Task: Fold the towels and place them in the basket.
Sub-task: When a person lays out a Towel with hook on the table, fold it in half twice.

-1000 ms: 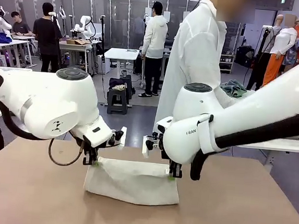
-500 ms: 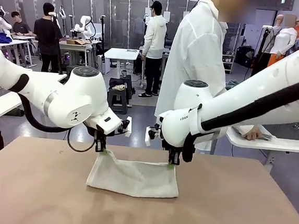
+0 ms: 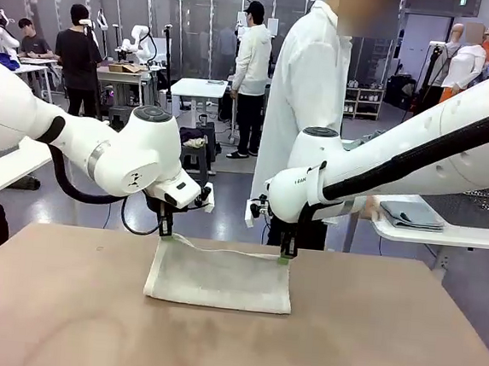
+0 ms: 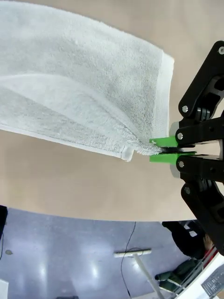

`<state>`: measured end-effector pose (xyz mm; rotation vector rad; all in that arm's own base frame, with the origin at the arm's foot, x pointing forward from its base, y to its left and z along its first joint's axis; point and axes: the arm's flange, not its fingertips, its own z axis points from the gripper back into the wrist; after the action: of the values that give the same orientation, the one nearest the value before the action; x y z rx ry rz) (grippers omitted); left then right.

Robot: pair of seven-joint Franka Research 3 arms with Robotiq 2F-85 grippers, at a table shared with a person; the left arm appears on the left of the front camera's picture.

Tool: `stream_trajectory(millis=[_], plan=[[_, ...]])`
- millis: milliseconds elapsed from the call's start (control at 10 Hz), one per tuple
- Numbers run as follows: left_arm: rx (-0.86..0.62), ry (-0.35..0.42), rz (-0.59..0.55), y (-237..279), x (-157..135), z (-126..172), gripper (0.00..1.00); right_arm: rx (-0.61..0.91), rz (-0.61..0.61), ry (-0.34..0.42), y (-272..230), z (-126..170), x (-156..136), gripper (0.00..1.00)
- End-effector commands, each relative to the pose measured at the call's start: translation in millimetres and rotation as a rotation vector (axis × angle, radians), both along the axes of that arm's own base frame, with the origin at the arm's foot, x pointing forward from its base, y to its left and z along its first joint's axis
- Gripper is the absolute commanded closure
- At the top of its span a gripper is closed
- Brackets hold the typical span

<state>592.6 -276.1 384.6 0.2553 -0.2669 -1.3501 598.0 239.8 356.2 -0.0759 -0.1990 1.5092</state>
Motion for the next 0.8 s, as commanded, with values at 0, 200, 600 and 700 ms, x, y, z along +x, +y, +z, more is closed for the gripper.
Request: stream_trajectory(millis=[0,200,600,700], plan=[[0.023,0.01,0.045,1,13,-8,0.94,-0.012,0.021,0.009,-2,-3,10,0.95],[0.018,0.018,0.043,5,20,-18,0.94,-0.038,0.018,-0.004,-4,-11,14,0.95],[0.039,-0.053,0.06,12,11,-18,0.71,-0.026,0.055,-0.06,0,-11,8,0.55],[0.058,-0.104,0.057,15,6,-15,0.37,-0.038,0.077,-0.095,1,-9,6,0.61]])
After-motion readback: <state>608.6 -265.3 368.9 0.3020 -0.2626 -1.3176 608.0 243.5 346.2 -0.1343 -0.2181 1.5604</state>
